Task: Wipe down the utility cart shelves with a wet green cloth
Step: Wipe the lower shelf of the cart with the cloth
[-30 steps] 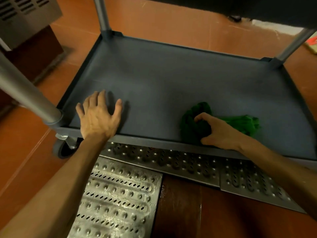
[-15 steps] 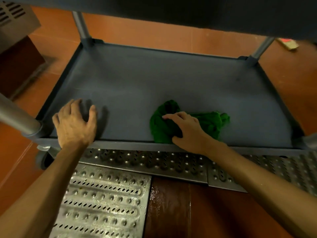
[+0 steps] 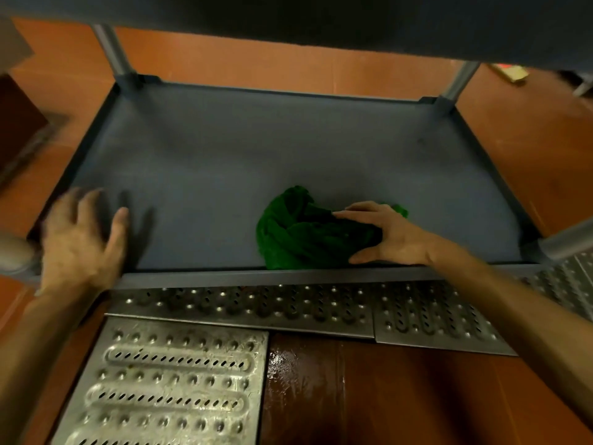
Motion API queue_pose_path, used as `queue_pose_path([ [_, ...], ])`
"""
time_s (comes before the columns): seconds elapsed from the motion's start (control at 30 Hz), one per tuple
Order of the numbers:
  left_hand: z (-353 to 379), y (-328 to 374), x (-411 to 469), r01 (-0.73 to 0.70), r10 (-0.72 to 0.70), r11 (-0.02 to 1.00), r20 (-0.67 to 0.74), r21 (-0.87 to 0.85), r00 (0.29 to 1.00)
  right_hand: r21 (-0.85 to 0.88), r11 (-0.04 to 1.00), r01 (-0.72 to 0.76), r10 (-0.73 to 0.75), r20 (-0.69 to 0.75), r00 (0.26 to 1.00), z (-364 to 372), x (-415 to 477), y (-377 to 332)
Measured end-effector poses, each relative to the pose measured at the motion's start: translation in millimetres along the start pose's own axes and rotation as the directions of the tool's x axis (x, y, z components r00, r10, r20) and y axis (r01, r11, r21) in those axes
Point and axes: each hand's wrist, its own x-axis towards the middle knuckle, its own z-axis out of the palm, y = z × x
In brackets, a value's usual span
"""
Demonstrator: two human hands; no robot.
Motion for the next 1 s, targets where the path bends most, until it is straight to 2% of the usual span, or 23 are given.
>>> queue_pose_path([
  [0.07,4.2,0.3,-1.4,0.056,-0.058,0.995,-0.020,-0.082,0.998,-0.027,1.000,-0.004,0.005,0.030,1.000,2.7,11.2,1.7],
  [0.2,5.3,-6.0,-2.1,-0.010,0.006,0.996,-0.045,-0.088,0.999,-0.032,0.999,0.027,-0.023,0.108,0.994,4.4,26.3,-5.7],
  [0.27,5.3,-4.0,-1.4,0.002,-0.006,0.995,-0.039,-0.100,0.999,0.012,0.998,0.056,-0.057,0.113,0.992,12.7,32.1,-17.5],
  [0.4,5.4,-1.0,-1.0,0.026,-0.032,0.995,-0.056,-0.097,0.998,0.139,0.959,0.248,-0.262,0.093,0.961,40.8,54.7,-51.6],
  [0.53,5.1,-1.5,0.2,0.040,-0.047,0.993,-0.061,-0.115,0.997,0.069,0.929,0.363,-0.369,0.113,0.923,63.8,86.6,-89.7],
  [0.6,4.4,-1.4,0.4,0.045,-0.055,0.989,-0.067,-0.143,0.996,0.085,0.934,0.348,-0.358,0.176,0.917,69.4,98.6,-108.3],
  [0.7,2.7,1.3,-1.3,0.041,-0.060,0.980,-0.093,-0.195,0.994,0.167,0.963,0.214,-0.260,0.338,0.904,71.7,110.8,-135.8],
  [0.83,2.9,1.8,-3.3,0.033,-0.067,0.970,-0.135,-0.241,0.989,0.213,0.974,0.073,-0.169,0.477,0.863,71.4,126.4,-157.9],
  [0.93,3.1,0.2,-2.3,0.013,-0.044,0.975,-0.136,-0.223,0.990,0.112,0.974,0.196,-0.226,0.495,0.839,77.1,138.5,-167.0],
  [1.0,3.1,0.5,-2.2,0.018,-0.044,0.977,-0.117,-0.214,0.992,0.047,0.966,0.253,-0.246,0.455,0.856,87.2,146.8,-170.2],
])
